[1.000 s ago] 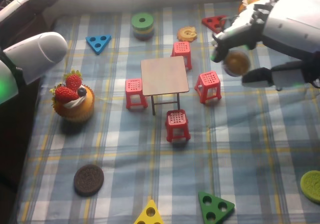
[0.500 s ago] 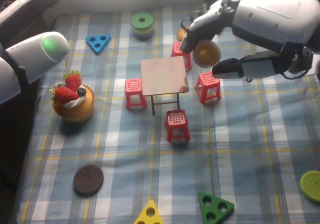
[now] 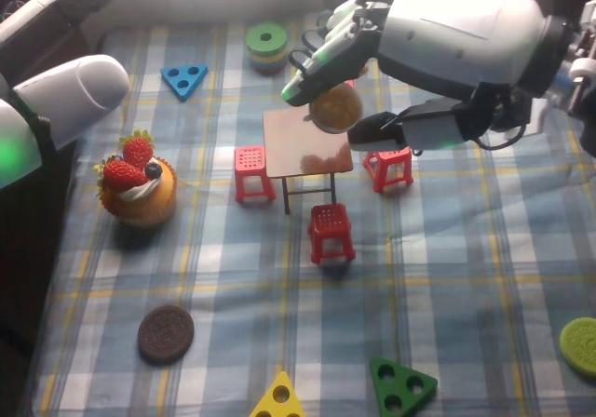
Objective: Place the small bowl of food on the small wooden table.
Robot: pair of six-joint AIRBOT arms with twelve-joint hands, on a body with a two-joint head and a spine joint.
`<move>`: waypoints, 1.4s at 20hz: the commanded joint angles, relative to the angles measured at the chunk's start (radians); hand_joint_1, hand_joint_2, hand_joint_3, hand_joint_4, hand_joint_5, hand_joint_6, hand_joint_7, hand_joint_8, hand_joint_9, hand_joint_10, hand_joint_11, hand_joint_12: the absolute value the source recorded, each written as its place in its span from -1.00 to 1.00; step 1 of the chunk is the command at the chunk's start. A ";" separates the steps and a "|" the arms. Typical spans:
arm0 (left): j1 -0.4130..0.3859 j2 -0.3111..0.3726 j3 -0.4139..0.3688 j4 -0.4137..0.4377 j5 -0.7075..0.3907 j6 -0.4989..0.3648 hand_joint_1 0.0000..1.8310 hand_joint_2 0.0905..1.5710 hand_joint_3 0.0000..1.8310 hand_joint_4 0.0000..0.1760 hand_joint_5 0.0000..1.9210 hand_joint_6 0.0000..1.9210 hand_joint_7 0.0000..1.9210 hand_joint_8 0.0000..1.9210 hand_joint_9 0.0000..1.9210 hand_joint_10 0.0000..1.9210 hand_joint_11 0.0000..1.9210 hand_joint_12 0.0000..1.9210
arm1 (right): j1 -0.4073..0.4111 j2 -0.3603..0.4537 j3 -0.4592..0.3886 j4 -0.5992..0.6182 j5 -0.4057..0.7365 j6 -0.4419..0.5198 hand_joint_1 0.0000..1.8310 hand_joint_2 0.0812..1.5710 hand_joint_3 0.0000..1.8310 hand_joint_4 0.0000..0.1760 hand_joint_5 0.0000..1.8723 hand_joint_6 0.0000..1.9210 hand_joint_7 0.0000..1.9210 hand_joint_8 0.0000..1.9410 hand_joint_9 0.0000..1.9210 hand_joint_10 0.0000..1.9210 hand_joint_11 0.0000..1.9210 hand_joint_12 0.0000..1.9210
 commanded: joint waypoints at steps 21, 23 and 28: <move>-0.036 -0.014 0.011 0.021 -0.098 -0.006 -1.00 0.45 -1.00 1.00 -0.93 -0.99 -1.00 -1.00 -1.00 -1.00 -1.00 -1.00 | 0.025 -0.050 0.036 0.025 0.066 0.009 0.23 0.19 -1.00 -1.00 -0.01 -0.97 -0.01 -0.80 -0.12 -0.65 -0.55 0.32; -0.036 -0.014 0.011 0.021 -0.097 -0.006 -1.00 0.44 -1.00 1.00 -0.96 -1.00 -1.00 -1.00 -1.00 -1.00 -1.00 -1.00 | 0.027 -0.049 0.038 0.025 0.064 0.009 0.25 0.19 -1.00 -0.94 -0.02 -1.00 0.01 -0.95 -0.12 -0.78 -0.65 0.31; -0.037 -0.014 0.012 0.022 -0.097 -0.006 -1.00 0.44 -1.00 1.00 -0.96 -0.99 -1.00 -1.00 -1.00 -1.00 -1.00 -1.00 | 0.029 -0.049 0.038 0.025 0.062 0.009 0.22 0.21 -1.00 -1.00 -0.05 -1.00 0.06 -0.98 -0.04 -0.81 -0.51 0.30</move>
